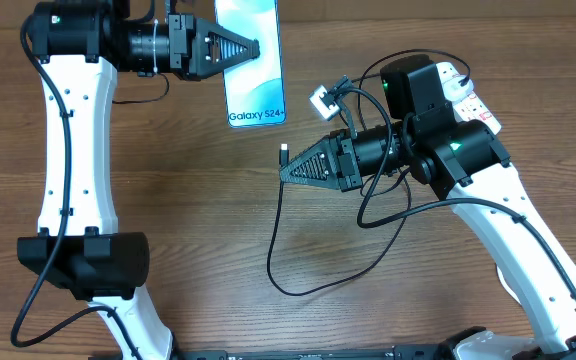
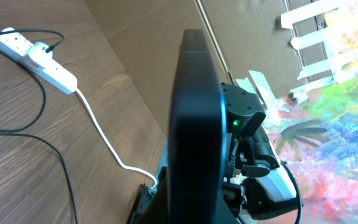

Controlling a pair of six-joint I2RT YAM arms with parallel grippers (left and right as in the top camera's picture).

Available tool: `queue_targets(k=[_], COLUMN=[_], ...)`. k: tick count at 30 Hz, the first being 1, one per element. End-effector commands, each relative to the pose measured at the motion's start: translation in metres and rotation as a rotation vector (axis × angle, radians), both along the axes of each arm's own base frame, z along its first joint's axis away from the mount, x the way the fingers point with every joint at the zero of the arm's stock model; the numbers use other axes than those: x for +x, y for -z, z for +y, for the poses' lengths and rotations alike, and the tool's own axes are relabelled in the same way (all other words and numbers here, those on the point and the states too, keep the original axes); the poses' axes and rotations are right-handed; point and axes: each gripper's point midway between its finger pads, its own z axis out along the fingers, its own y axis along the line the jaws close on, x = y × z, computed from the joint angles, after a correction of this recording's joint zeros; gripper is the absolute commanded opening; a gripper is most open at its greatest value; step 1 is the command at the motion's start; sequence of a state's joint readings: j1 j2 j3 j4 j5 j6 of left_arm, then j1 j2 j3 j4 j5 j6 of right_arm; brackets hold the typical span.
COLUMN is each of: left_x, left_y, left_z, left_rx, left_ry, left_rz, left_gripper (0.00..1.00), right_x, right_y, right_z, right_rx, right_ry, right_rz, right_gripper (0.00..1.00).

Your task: Plug charger to phone and switch on socket

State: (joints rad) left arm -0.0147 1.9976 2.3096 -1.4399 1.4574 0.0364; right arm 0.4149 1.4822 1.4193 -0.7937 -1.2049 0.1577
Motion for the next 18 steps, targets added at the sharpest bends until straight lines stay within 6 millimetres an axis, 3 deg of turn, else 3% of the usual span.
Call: queue_targets(k=[1,8,18], left_x=[-0.011,-0.016,-0.016], left_y=[-0.011,-0.011,-0.011], left_z=[-0.011,-0.024,-0.024], left_rx=[-0.05,-0.047,-0.047], left_ry=[0.053,0.086,0.087], left_rz=[-0.02,-0.031,-0.032], left_gripper=[0.04,0.04,0.04], right_x=[-0.004,-0.002,-0.005], right_y=[-0.006,-0.008,-0.01], right_z=[0.002,0.003,0.003], right_rx=[0.021,0.024,0.037], right_ry=[-0.022,-0.013,-0.027], right_rz=[0.009,0.023,0.031], right_gripper=[0.04,0.04,0.04])
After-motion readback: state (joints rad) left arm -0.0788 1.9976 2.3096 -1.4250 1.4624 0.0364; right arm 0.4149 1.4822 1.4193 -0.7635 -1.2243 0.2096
